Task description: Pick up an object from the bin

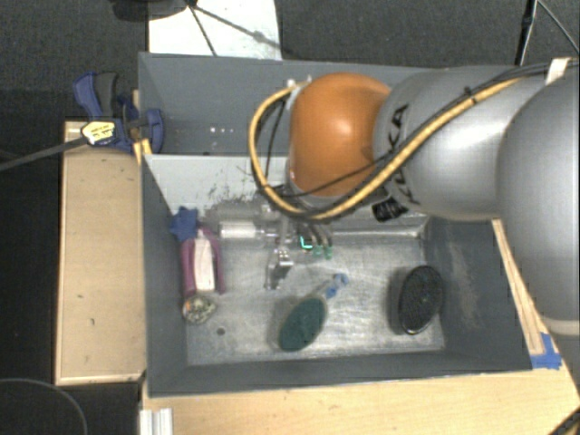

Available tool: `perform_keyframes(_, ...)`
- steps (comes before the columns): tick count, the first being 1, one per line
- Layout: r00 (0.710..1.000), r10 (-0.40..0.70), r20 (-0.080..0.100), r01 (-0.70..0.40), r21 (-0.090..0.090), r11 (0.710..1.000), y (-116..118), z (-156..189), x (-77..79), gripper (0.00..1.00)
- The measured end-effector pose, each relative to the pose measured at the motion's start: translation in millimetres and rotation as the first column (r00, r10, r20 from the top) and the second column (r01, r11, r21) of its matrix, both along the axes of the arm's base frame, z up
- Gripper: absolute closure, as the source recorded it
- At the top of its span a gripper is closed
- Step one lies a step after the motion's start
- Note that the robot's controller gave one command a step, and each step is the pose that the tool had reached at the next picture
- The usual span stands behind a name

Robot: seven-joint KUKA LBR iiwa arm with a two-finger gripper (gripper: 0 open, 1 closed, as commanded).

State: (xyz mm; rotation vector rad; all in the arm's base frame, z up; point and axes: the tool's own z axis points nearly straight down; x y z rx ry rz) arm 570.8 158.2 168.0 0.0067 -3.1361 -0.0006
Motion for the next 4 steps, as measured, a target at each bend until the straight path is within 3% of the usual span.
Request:
perform_keyframes(1, 0.988, 0.155, -0.001, -0.155, -0.002, 0.988, -97, -49, -39.6, 0.00)
perform_keyframes(2, 0.962, 0.273, 0.015, -0.273, -0.001, 0.962, -147, -94, -82.0, 0.00)
perform_keyframes(3, 0.963, 0.270, 0.020, -0.270, -0.001, 0.963, -144, -92, -79.9, 1.00)
perform_keyframes(4, 0.933, 0.358, 0.015, -0.358, -0.005, 0.934, -165, 51, -74.9, 1.00)
